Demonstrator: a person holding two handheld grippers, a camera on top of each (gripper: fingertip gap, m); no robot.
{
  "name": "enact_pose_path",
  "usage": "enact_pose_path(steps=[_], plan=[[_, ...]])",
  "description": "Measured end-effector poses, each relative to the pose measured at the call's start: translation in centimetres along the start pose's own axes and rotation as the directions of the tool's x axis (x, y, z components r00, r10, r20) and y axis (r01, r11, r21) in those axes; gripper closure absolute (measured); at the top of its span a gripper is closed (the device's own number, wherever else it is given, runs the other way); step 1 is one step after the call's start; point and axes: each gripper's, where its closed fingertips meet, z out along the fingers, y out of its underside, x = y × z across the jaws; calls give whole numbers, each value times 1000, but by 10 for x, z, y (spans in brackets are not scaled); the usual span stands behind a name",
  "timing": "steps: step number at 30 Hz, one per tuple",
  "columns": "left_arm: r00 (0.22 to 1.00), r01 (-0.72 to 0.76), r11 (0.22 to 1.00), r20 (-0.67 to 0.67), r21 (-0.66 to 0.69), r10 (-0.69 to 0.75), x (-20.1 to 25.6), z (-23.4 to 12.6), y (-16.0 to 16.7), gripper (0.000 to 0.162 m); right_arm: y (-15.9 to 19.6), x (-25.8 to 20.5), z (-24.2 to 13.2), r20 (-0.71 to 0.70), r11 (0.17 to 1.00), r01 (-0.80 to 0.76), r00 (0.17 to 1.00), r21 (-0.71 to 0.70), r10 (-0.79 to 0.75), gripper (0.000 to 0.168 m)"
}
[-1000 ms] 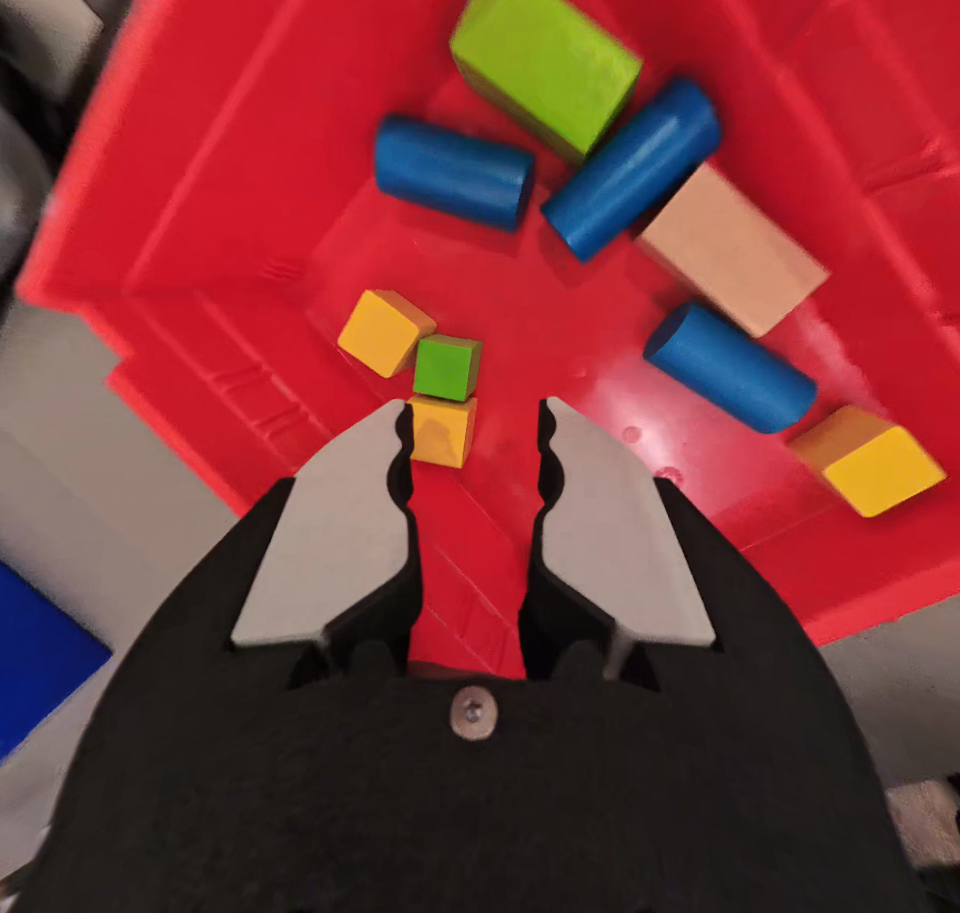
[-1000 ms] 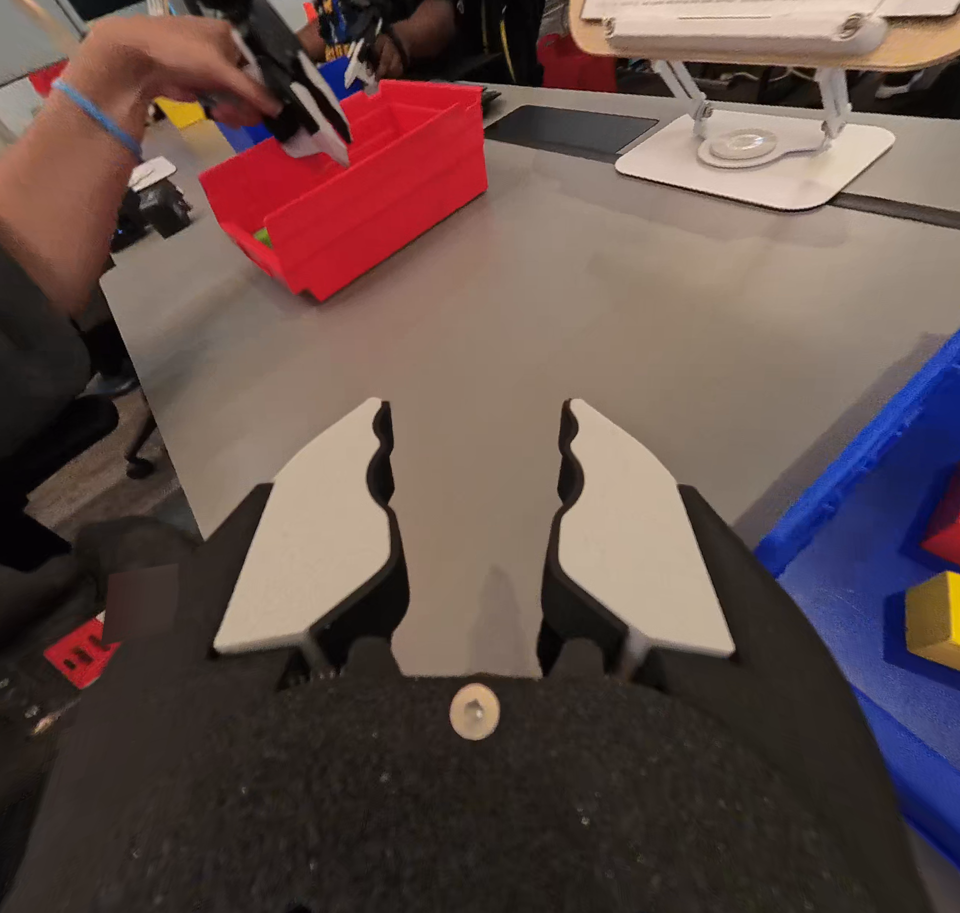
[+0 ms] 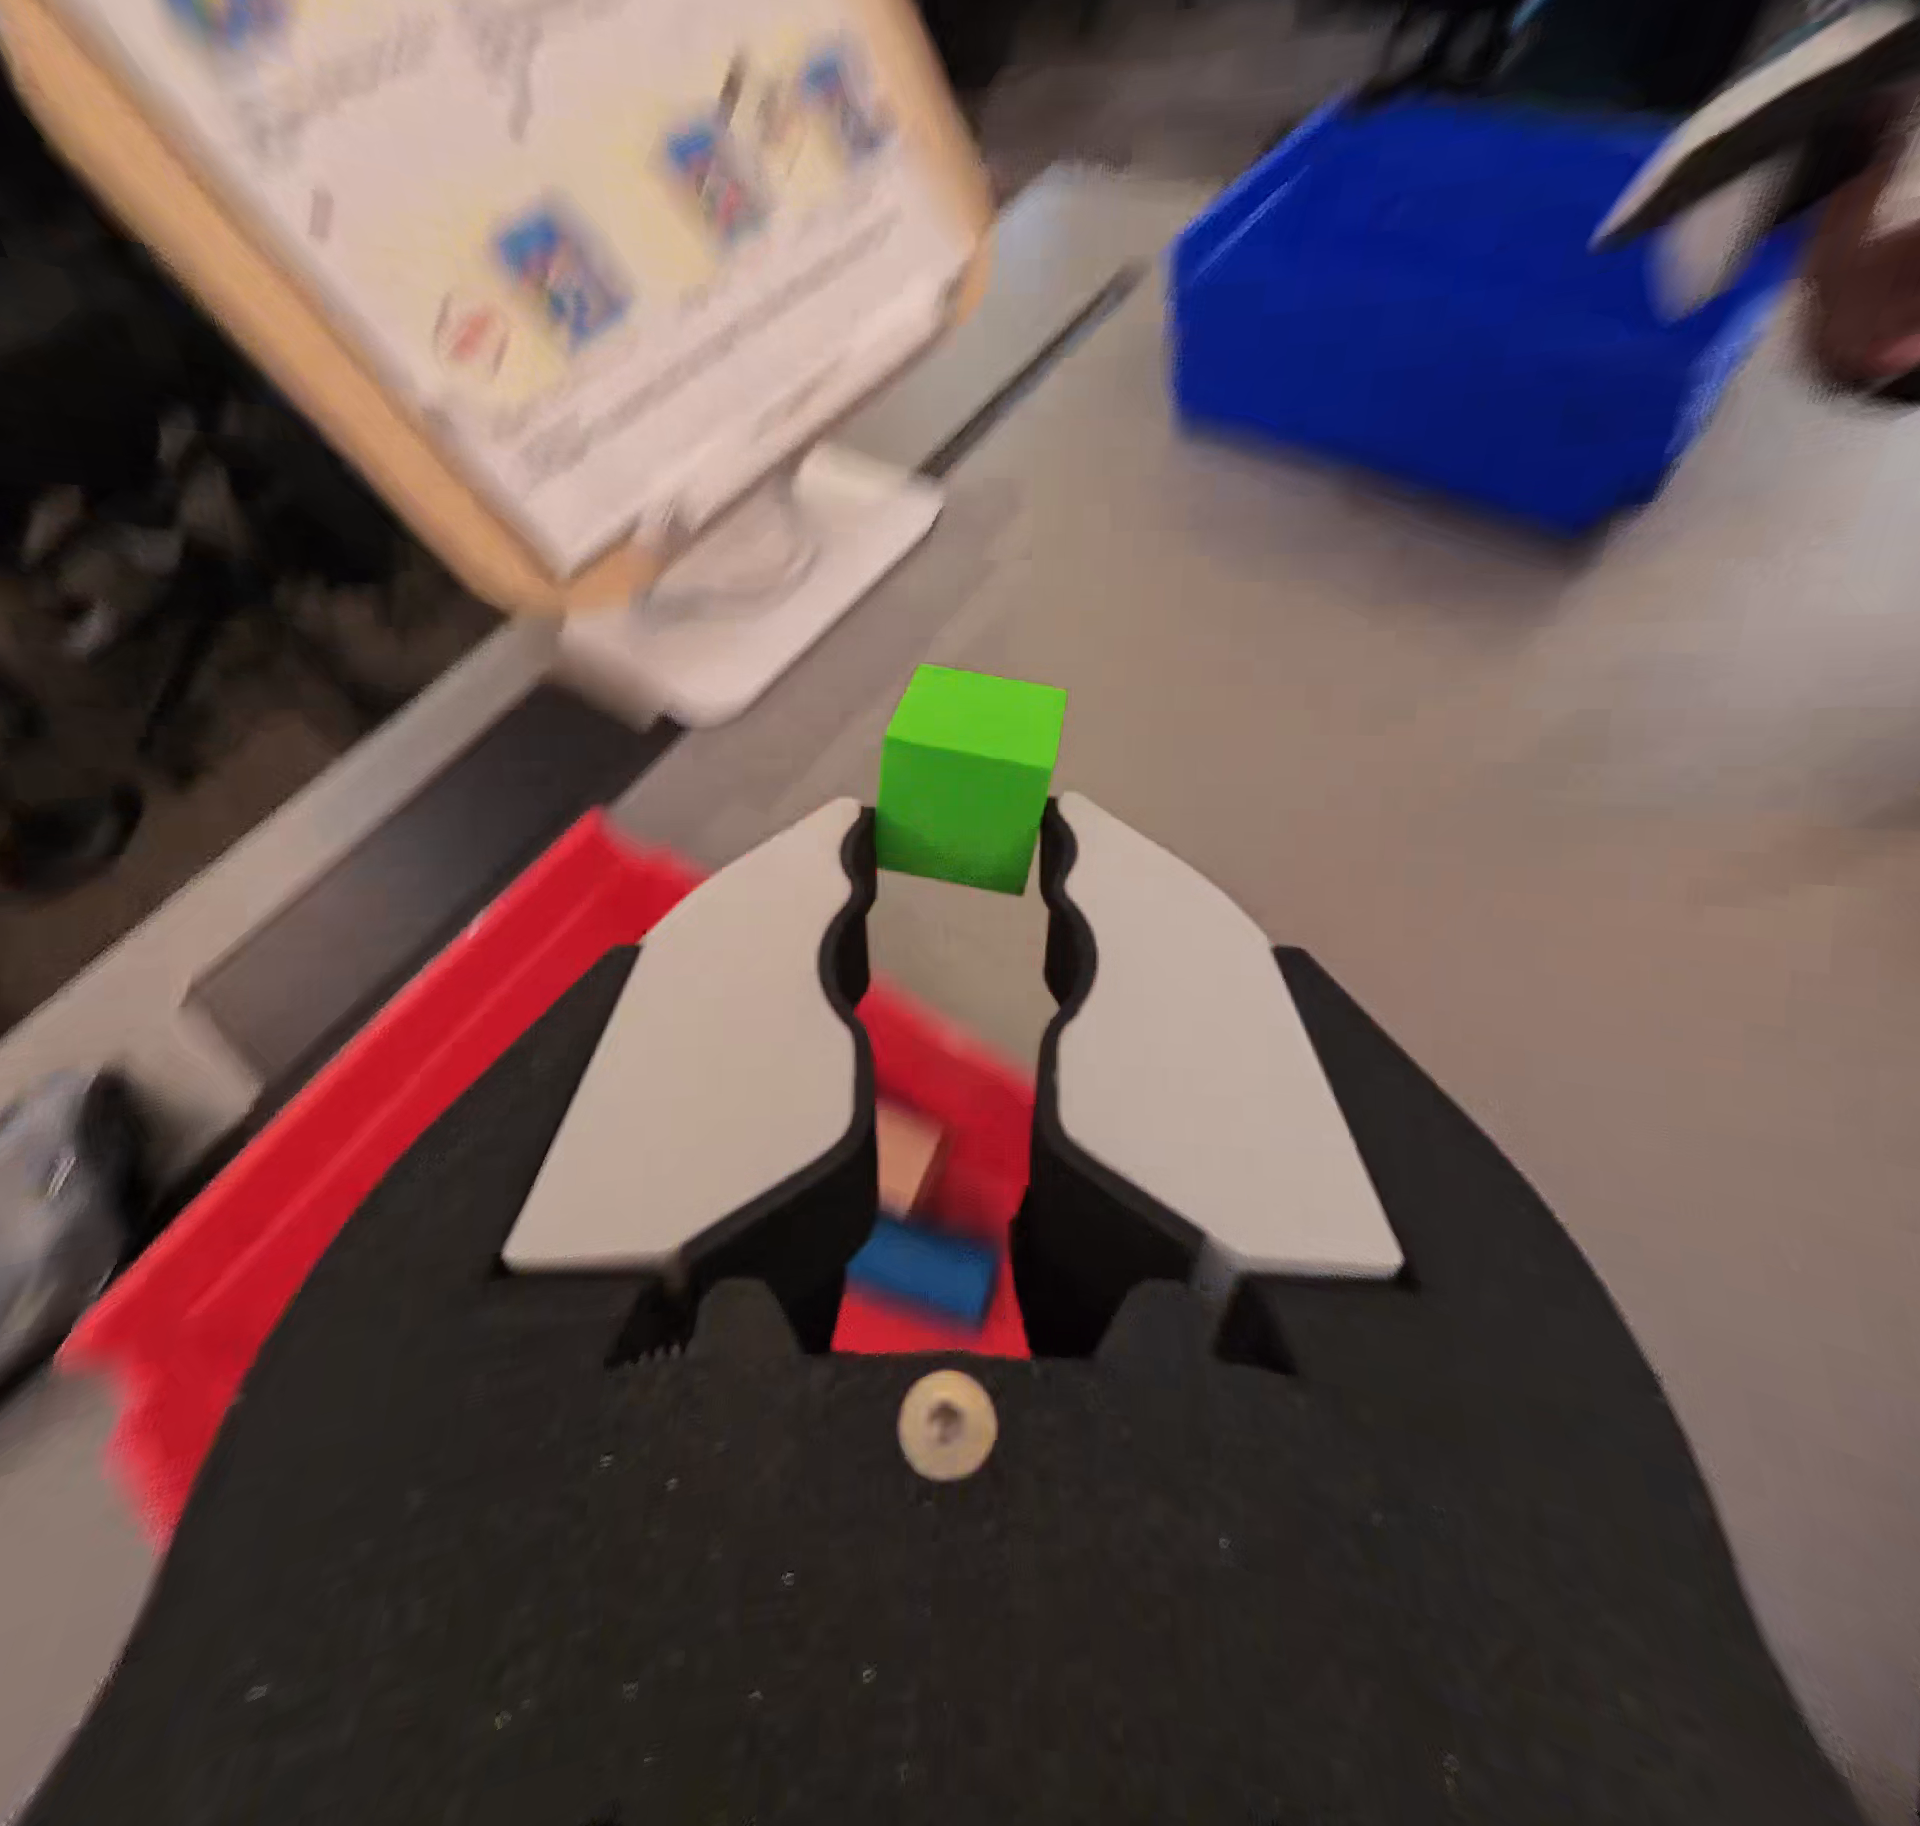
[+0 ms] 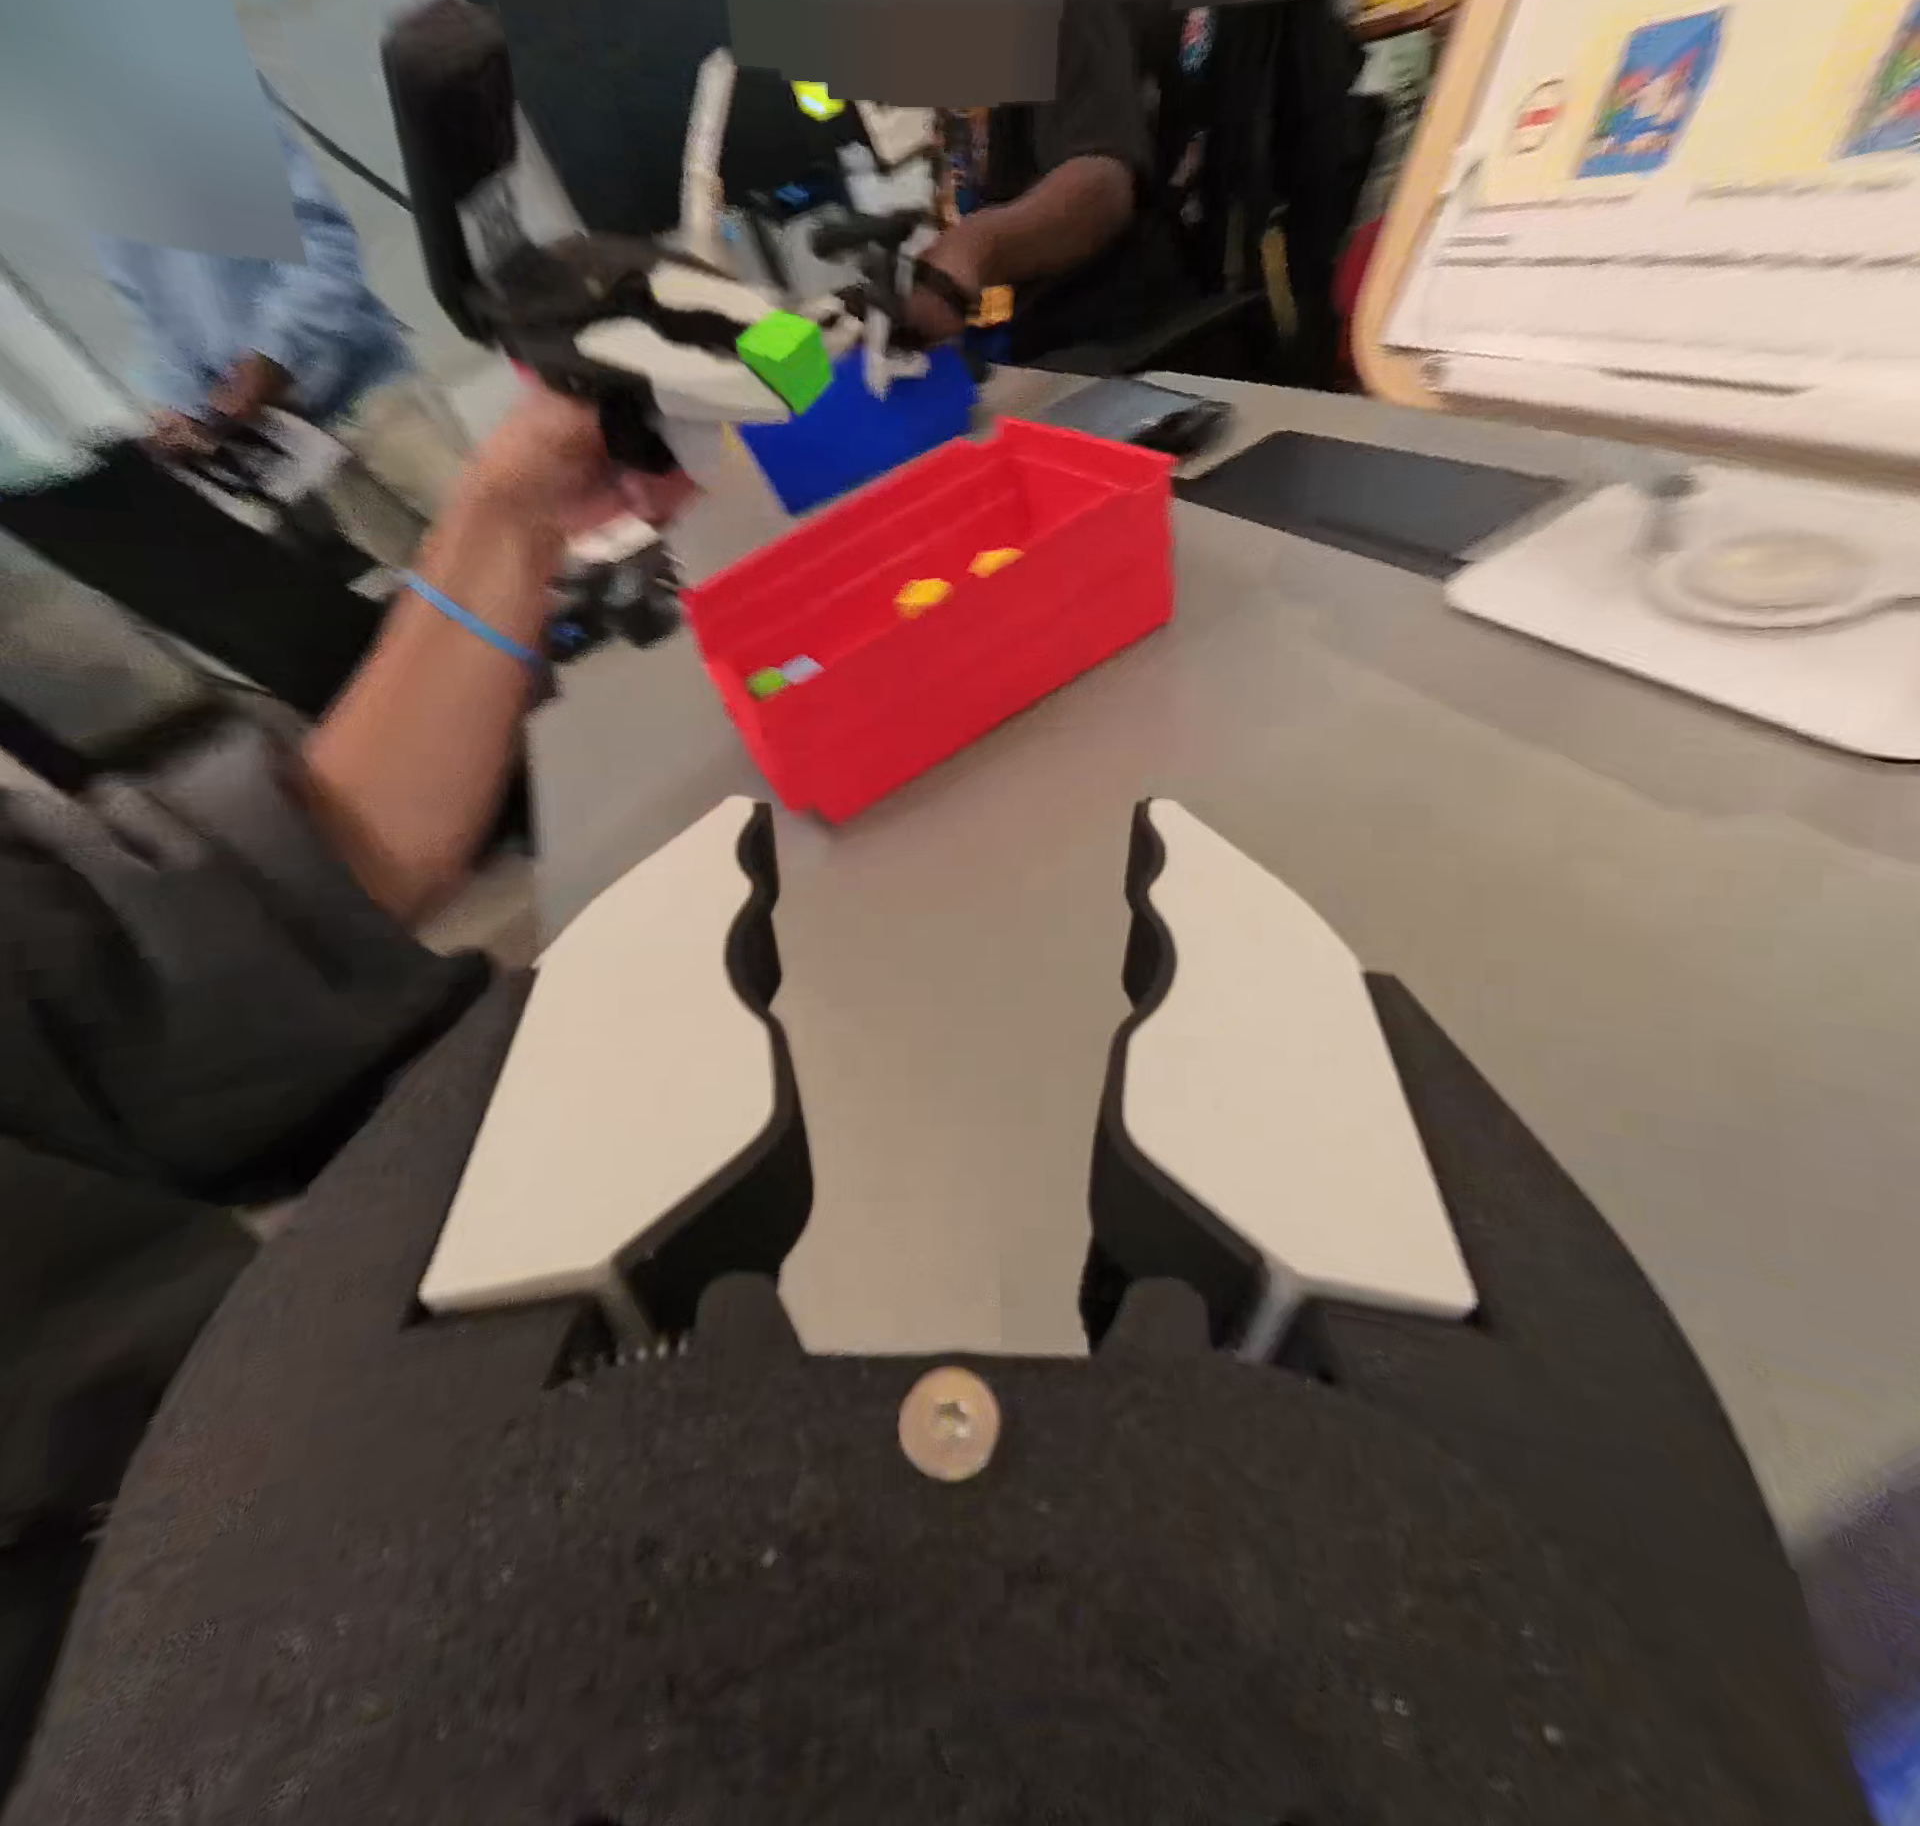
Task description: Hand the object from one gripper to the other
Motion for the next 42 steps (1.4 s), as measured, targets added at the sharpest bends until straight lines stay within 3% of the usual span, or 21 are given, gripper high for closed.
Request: enact_pose_path(steps=[2, 4, 7, 11, 19, 21, 22, 27, 29, 34, 37, 39, 42], plan=[[997, -42, 989, -56, 142, 50, 37, 13, -32, 133, -15, -9, 21, 153, 990, -138, 980, 34, 131, 98], [990, -88, 971, -88, 223, 110, 71, 29, -51, 133, -21, -22, 40, 316, 950, -313, 901, -2, 297, 97], [970, -216, 953, -65, 215, 234, 106, 61, -55, 133, -11, -38, 64, 453, 861, -495, 746, -112, 488, 95], [930, -347, 917, -52, 197, 363, 136, 92, -48, 133, 0, -55, 73, 560, 780, -586, 579, -220, 593, 93], [900, -388, 896, -118, 216, 419, 165, 118, -39, 133, 8, -44, 76, 566, 759, -618, 557, -208, 608, 101], [905, -357, 907, -157, 224, 395, 172, 121, -39, 133, 4, -43, 73, 596, 762, -620, 545, -188, 590, 120], [906, -350, 910, -168, 221, 389, 174, 123, -38, 133, 3, -44, 71, 613, 767, -614, 538, -186, 579, 140], [939, -291, 946, -147, 140, 311, 168, 126, -28, 129, 6, -36, 69, 582, 776, -602, 568, -188, 582, 141], [963, -219, 971, -138, 101, 231, 165, 119, -21, 111, -1, -33, 61, 587, 773, -608, 565, -178, 579, 141], [986, 57, 996, -160, 70, -46, 162, 94, 17, 106, -25, -16, 15, 457, 882, -462, 767, -94, 451, 141], [980, 160, 984, -132, 80, -148, 162, 83, 43, 110, -23, 38, -35, 67, 964, -257, 963, -76, 262, 141], [979, 173, 983, -114, 53, -166, 166, 79, 63, 111, -8, 83, -81, -236, 975, -147, 966, -167, 106, 141], [985, 144, 990, -103, 9, -142, 174, 76, 81, 114, 40, 134, -150, -527, 880, -183, 846, -438, -86, 141]])
